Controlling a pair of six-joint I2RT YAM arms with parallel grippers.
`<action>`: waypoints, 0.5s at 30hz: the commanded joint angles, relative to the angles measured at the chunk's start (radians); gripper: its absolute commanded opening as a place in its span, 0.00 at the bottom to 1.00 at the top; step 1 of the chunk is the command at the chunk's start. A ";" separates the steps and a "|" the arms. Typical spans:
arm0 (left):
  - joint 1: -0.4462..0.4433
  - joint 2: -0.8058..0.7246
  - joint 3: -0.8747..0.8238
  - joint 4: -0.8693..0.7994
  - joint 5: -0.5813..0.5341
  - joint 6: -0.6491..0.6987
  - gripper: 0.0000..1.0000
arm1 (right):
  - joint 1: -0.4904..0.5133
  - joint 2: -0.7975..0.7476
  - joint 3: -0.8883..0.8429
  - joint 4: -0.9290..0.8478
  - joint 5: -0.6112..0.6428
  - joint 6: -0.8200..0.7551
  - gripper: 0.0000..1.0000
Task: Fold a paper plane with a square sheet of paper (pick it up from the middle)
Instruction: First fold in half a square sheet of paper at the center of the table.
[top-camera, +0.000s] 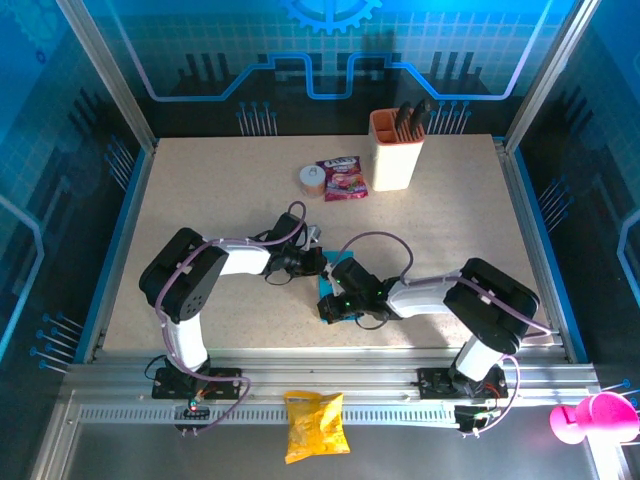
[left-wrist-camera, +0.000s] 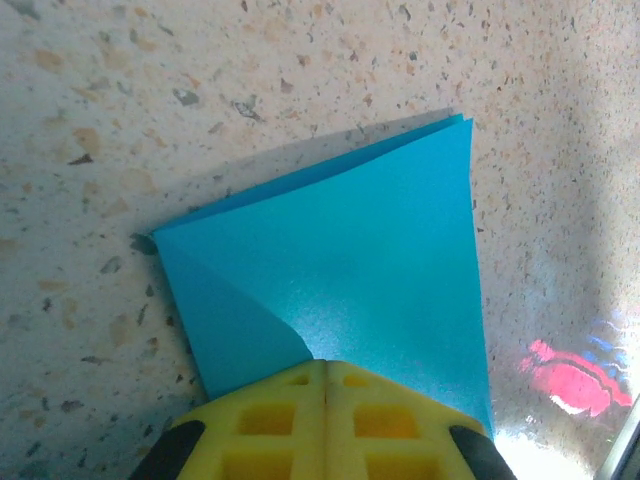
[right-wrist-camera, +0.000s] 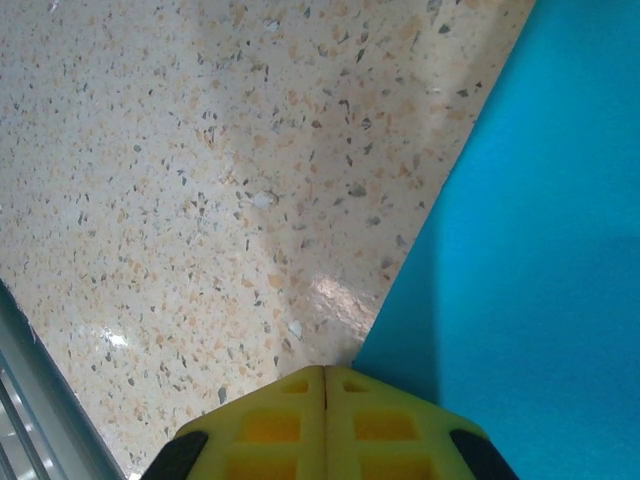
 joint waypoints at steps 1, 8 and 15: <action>0.005 0.059 0.009 -0.058 -0.095 0.035 0.00 | 0.077 0.017 -0.083 -0.227 -0.046 0.030 0.00; 0.005 0.056 0.014 -0.065 -0.101 0.037 0.00 | 0.133 -0.034 -0.158 -0.187 -0.027 0.097 0.00; 0.005 0.055 0.025 -0.070 -0.095 0.035 0.00 | 0.125 -0.150 -0.235 -0.178 -0.065 0.123 0.00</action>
